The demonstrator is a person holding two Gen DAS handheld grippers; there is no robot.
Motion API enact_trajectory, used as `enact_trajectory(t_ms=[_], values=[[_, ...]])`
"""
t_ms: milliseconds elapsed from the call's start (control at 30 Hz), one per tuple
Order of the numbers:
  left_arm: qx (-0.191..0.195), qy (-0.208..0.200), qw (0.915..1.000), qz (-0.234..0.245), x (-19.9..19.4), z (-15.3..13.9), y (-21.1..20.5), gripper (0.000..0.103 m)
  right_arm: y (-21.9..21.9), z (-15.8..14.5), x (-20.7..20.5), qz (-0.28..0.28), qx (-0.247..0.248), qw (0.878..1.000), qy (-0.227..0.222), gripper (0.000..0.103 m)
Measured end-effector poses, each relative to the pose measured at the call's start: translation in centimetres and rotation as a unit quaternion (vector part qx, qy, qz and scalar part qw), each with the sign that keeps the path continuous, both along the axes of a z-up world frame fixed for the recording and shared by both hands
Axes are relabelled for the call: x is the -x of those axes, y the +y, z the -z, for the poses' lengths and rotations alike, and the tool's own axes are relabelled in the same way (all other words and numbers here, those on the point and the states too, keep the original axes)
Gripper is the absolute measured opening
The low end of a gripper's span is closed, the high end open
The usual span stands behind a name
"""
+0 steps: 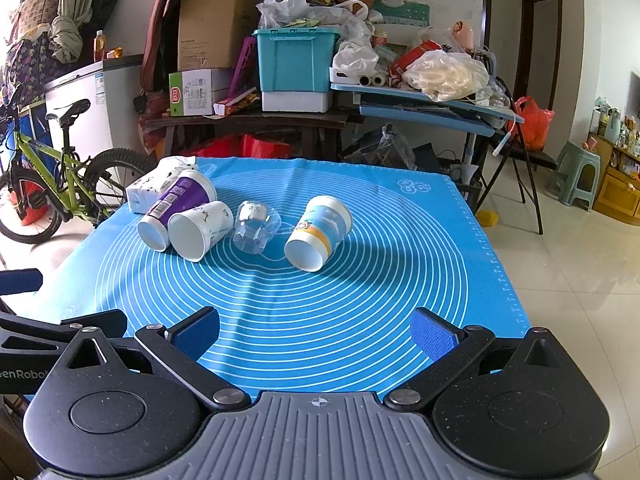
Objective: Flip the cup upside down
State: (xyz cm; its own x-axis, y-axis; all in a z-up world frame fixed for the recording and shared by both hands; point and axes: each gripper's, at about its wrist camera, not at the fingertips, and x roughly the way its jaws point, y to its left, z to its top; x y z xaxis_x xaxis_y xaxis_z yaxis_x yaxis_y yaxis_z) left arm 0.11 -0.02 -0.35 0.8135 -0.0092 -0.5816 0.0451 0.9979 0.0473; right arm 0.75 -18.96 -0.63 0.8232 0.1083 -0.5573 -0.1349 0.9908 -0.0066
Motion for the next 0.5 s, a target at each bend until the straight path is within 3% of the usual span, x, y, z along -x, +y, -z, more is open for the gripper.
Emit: enact_trajectory(t_ms=[500], values=[[0.0, 0.0, 1.0, -0.003, 0.03, -0.03, 0.1, 0.103, 0.02, -0.01, -0.04, -0.001, 0.001, 1.0, 0.0, 0.103]])
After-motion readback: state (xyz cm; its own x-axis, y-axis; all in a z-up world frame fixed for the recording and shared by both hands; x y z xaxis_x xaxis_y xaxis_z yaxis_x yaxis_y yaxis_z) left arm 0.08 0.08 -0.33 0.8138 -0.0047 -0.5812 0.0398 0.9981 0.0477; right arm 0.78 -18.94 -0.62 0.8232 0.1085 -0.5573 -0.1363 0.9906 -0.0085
